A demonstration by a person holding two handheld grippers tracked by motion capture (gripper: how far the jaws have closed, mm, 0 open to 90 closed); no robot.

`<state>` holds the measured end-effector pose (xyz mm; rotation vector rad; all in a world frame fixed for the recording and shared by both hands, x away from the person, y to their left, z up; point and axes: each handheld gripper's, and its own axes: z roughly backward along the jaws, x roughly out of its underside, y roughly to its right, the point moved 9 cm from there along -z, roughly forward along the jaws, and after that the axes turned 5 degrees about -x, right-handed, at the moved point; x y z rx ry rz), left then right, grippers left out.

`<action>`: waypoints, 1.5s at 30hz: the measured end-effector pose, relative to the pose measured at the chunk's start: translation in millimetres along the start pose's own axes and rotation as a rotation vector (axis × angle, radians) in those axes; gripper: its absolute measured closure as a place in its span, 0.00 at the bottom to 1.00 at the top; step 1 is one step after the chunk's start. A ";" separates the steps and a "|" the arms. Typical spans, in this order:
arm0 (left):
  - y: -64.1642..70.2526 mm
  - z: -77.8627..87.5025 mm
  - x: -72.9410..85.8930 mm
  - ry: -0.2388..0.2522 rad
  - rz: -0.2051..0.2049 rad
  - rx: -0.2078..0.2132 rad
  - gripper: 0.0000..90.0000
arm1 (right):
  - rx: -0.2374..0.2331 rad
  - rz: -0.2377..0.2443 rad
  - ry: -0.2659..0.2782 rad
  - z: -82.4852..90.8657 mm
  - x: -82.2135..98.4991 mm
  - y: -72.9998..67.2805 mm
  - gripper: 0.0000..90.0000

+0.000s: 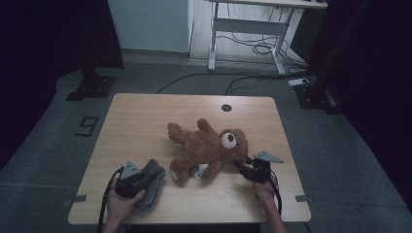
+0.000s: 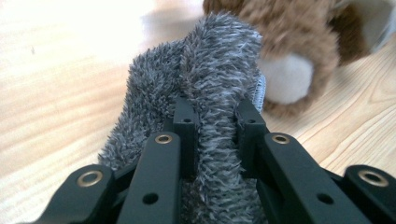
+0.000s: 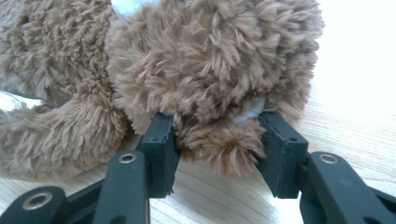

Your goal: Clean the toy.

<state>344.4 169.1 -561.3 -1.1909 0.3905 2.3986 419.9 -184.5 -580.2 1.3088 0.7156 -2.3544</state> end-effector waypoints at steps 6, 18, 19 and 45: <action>7.3 4.9 -17.6 0.041 0.026 0.060 0.83 | -0.011 -0.008 0.009 0.2 0.0 0.9 0.59; 88.2 -21.6 -68.9 0.066 -0.122 0.170 0.83 | -0.040 -0.027 0.009 1.2 1.0 3.0 0.61; 88.2 -21.6 -68.9 0.066 -0.122 0.170 0.83 | -0.040 -0.027 0.009 1.2 1.0 3.0 0.61; 71.7 -72.4 -70.8 -0.048 -0.139 0.108 0.82 | -0.061 0.013 0.042 4.0 -1.7 4.7 0.29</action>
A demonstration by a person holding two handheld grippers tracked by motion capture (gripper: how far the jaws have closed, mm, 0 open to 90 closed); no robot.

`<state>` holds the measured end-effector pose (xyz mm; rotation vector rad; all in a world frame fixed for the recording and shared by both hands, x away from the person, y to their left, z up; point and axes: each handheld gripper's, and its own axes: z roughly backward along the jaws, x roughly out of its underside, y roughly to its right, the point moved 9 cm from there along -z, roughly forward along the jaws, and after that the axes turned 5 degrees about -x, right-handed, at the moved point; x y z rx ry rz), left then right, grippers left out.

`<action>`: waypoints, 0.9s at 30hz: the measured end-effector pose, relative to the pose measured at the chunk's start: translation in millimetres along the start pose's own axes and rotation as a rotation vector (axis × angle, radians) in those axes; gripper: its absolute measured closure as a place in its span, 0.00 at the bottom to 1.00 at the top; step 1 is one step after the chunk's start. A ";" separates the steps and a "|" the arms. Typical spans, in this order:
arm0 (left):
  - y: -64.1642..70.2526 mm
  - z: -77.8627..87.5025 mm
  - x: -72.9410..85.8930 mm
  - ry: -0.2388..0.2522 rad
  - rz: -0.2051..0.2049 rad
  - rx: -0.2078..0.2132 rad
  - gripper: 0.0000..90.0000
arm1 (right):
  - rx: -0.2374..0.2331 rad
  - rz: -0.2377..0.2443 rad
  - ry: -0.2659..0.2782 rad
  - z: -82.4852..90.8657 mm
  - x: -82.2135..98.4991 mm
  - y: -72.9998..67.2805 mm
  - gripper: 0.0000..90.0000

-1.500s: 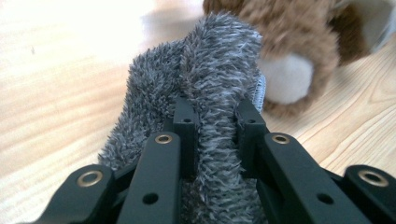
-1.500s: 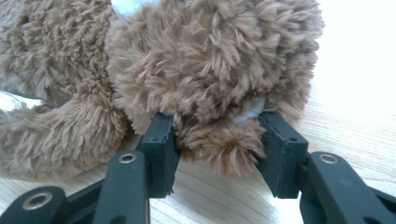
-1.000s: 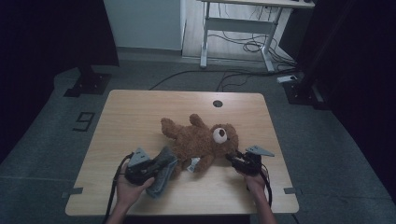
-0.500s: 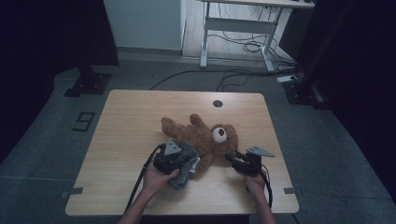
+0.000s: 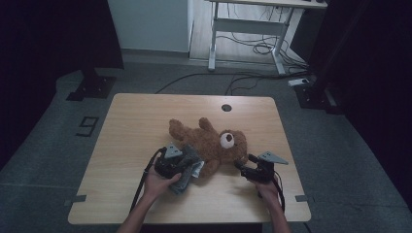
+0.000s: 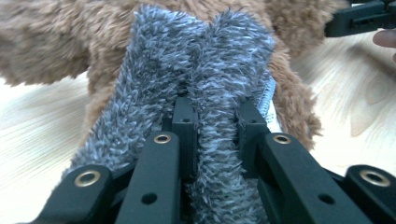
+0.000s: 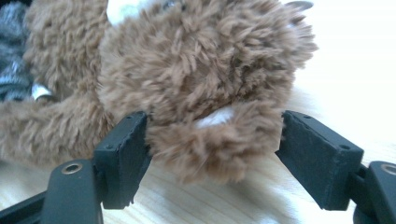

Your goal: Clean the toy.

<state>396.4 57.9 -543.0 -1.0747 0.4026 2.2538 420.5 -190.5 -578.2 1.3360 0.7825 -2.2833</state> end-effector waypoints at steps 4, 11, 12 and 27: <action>0.7 1.4 -0.8 -0.001 -0.012 -0.004 0.83 | -0.033 0.038 -0.030 -11.4 3.1 -6.3 0.41; 31.6 1.5 -21.1 0.051 -0.059 0.055 0.83 | -0.010 0.015 -0.041 -13.3 3.0 -6.0 0.63; 38.4 -0.5 -25.1 0.049 -0.080 0.065 0.83 | -0.010 0.015 -0.041 -13.3 3.0 -6.0 0.63; 46.3 -35.5 -1.8 -0.057 -0.005 0.166 0.82 | -0.005 0.017 -0.072 -13.1 8.4 -1.8 0.67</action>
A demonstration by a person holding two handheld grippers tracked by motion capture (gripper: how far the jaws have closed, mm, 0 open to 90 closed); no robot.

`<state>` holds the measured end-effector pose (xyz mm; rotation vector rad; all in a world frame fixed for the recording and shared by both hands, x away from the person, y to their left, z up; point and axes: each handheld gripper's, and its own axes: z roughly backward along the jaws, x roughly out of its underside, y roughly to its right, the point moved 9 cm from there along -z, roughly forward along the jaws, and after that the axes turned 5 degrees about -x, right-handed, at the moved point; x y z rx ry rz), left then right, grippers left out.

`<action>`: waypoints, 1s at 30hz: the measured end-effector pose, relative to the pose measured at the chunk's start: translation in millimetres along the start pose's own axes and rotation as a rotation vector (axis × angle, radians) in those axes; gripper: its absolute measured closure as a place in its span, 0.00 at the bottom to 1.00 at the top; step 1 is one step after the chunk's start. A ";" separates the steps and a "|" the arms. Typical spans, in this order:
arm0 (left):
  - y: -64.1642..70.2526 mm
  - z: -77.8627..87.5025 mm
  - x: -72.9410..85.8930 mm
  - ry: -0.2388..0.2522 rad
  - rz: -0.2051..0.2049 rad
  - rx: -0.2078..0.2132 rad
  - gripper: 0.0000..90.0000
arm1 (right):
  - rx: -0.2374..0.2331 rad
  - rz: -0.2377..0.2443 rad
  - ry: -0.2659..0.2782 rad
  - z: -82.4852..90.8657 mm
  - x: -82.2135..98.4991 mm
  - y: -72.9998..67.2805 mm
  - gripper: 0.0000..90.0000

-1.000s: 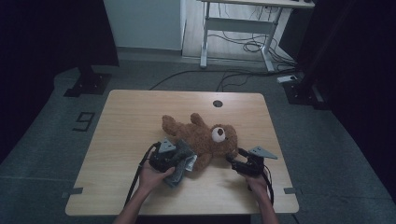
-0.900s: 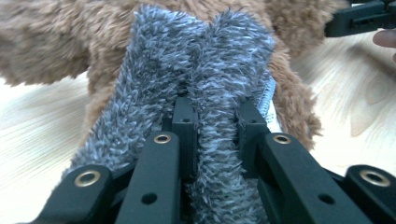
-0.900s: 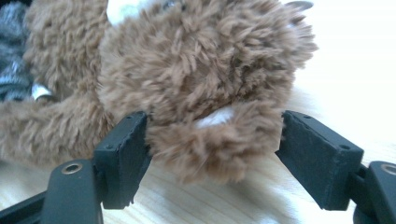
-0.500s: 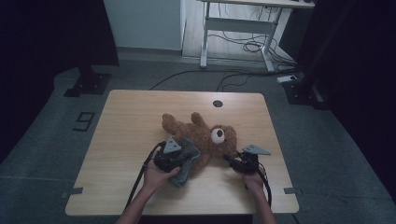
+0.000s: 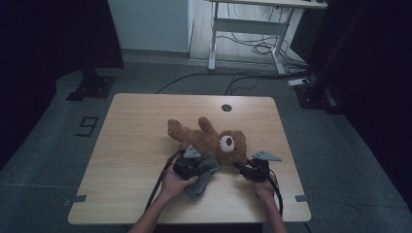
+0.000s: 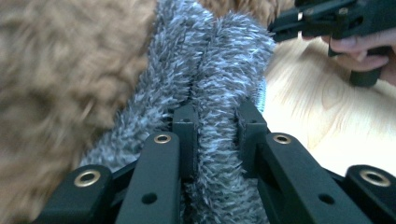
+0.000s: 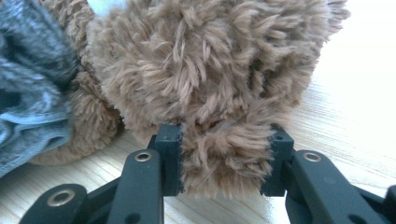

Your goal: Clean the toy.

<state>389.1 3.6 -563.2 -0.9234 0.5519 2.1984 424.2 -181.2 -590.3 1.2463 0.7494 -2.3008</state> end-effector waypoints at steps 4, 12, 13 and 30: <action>-8.0 10.1 10.5 -0.007 0.006 -0.007 0.82 | -0.009 0.002 0.002 0.3 0.2 0.4 0.67; -35.2 37.6 42.4 -0.008 0.033 -0.065 0.82 | -0.035 0.001 0.010 0.6 0.6 1.9 0.67; -35.2 37.6 42.4 -0.008 0.033 -0.065 0.82 | -0.038 0.003 0.009 0.8 0.8 2.1 0.68; -10.7 37.3 -5.9 0.064 -0.019 -0.024 0.82 | -0.052 -0.017 0.021 0.9 -0.7 0.9 0.68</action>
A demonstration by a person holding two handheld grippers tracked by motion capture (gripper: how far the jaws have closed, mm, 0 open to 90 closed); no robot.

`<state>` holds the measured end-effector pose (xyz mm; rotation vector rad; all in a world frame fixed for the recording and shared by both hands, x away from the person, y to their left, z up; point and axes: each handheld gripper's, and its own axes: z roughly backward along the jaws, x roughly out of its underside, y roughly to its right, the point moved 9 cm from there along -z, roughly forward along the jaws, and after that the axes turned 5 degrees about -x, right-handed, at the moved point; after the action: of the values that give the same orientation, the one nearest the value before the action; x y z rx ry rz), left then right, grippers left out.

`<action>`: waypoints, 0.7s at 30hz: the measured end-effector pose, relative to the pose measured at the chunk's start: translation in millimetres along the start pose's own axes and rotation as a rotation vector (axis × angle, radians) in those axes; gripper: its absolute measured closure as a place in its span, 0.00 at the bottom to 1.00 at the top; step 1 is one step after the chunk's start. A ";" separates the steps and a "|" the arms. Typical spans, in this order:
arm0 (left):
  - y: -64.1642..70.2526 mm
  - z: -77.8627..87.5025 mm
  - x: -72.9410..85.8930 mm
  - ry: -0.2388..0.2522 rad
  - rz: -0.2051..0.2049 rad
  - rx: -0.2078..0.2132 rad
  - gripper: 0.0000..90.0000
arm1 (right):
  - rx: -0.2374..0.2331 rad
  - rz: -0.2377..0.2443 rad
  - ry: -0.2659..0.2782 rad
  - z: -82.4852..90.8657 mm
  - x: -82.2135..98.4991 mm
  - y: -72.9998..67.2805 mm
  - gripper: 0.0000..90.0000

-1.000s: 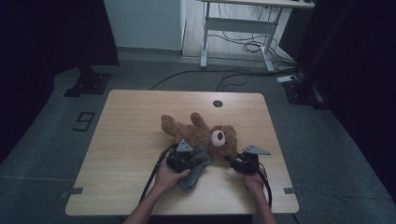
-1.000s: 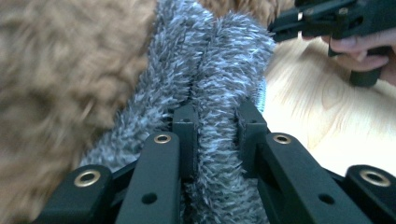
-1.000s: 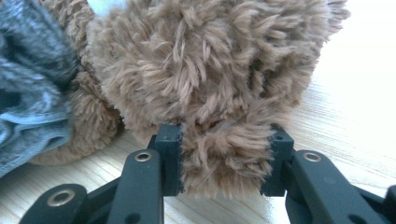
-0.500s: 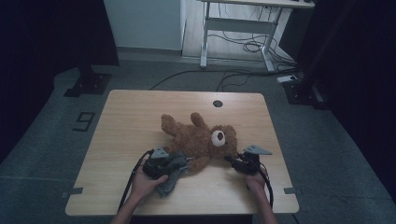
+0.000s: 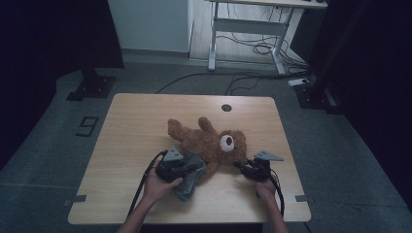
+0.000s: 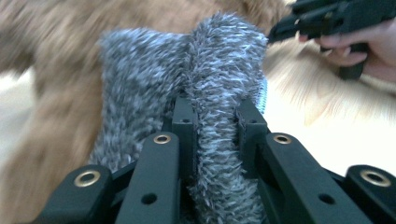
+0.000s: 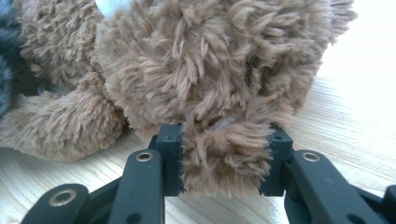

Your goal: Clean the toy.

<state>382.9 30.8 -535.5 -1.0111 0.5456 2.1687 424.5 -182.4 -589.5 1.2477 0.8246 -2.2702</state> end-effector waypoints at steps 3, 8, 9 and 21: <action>4.0 -9.7 -11.7 -0.003 0.004 0.014 0.82 | -0.001 -0.004 0.002 0.0 -0.6 -0.5 0.68; 19.8 -32.2 -28.8 -0.031 -0.051 0.013 0.82 | -0.004 -0.008 -0.001 0.1 -0.6 -0.4 0.68; 23.1 -36.2 -30.8 -0.036 -0.061 0.011 0.82 | -0.004 -0.008 -0.001 0.1 -0.6 -0.4 0.68; 24.3 -57.6 -9.5 -0.096 -0.013 0.058 0.83 | -0.008 -0.005 -0.011 0.6 0.0 -0.1 0.68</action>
<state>398.9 -24.7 -561.1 -0.8722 0.5515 2.1646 424.1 -182.7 -589.2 1.2300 0.8336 -2.2731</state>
